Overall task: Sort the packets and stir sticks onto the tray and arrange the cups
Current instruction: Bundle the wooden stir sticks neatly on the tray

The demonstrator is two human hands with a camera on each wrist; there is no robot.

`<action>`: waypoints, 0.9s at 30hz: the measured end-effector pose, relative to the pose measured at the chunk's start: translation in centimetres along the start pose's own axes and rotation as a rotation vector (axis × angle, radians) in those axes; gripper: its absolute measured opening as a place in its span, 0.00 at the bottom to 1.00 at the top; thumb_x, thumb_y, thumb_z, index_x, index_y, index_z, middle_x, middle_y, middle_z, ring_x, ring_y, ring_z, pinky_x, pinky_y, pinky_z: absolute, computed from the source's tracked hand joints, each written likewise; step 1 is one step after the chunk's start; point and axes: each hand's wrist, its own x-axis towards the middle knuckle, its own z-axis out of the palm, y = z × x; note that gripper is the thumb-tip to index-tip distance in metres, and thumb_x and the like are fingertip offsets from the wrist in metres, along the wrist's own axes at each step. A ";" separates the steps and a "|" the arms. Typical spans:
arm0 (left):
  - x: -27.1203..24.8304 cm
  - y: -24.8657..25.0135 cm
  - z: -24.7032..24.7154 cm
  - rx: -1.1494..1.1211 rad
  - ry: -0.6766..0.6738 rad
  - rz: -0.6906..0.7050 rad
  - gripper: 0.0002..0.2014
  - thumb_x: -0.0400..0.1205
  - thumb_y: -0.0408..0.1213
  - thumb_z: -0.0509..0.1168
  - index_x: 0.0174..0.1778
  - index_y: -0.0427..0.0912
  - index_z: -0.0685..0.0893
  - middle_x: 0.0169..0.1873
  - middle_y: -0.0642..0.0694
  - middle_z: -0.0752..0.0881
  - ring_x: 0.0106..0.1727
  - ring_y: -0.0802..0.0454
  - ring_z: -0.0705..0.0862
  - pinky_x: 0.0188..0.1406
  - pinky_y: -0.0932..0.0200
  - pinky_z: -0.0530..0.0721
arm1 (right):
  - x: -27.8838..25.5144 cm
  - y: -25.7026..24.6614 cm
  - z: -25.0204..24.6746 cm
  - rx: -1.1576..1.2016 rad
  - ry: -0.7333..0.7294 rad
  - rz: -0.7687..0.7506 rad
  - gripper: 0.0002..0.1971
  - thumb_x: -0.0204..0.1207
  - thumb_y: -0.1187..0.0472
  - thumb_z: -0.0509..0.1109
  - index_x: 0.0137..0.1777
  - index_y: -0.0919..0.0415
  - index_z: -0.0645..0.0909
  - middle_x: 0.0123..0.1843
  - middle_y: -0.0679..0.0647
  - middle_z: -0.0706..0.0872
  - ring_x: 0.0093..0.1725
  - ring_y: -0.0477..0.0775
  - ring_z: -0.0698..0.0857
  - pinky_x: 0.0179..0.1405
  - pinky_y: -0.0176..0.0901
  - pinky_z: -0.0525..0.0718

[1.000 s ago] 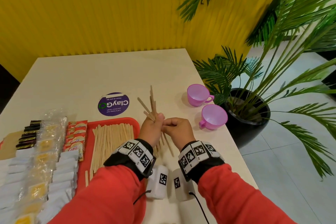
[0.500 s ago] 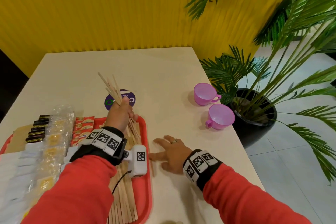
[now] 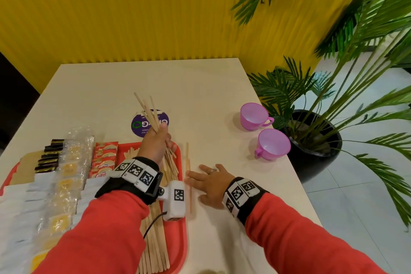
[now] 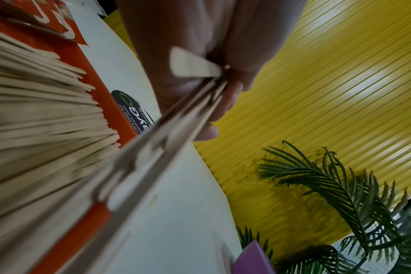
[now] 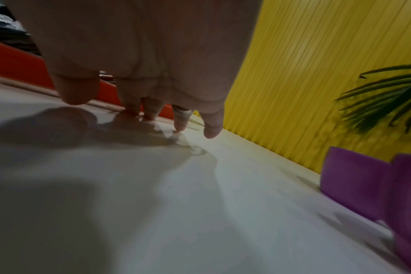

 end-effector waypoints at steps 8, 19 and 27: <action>0.2 -1.2 0.6 0.041 -0.004 -0.061 0.15 0.88 0.43 0.53 0.36 0.42 0.70 0.24 0.45 0.67 0.25 0.51 0.68 0.29 0.58 0.78 | -2.9 3.2 1.0 0.451 0.255 0.141 0.20 0.81 0.62 0.57 0.72 0.61 0.75 0.80 0.50 0.66 0.77 0.55 0.69 0.74 0.43 0.67; -0.9 -3.3 3.1 0.166 -0.087 -0.023 0.12 0.88 0.42 0.51 0.39 0.47 0.69 0.28 0.49 0.67 0.29 0.52 0.70 0.32 0.59 0.74 | -0.6 1.5 -1.5 0.524 0.237 0.666 0.16 0.81 0.70 0.53 0.63 0.68 0.78 0.65 0.63 0.81 0.65 0.62 0.80 0.62 0.47 0.78; -1.2 -3.7 3.2 0.313 -0.090 0.007 0.10 0.87 0.44 0.51 0.41 0.50 0.71 0.31 0.49 0.74 0.35 0.53 0.75 0.48 0.50 0.74 | -1.7 2.1 -2.2 0.439 0.174 0.618 0.14 0.79 0.71 0.57 0.59 0.67 0.80 0.61 0.61 0.84 0.61 0.61 0.83 0.56 0.45 0.79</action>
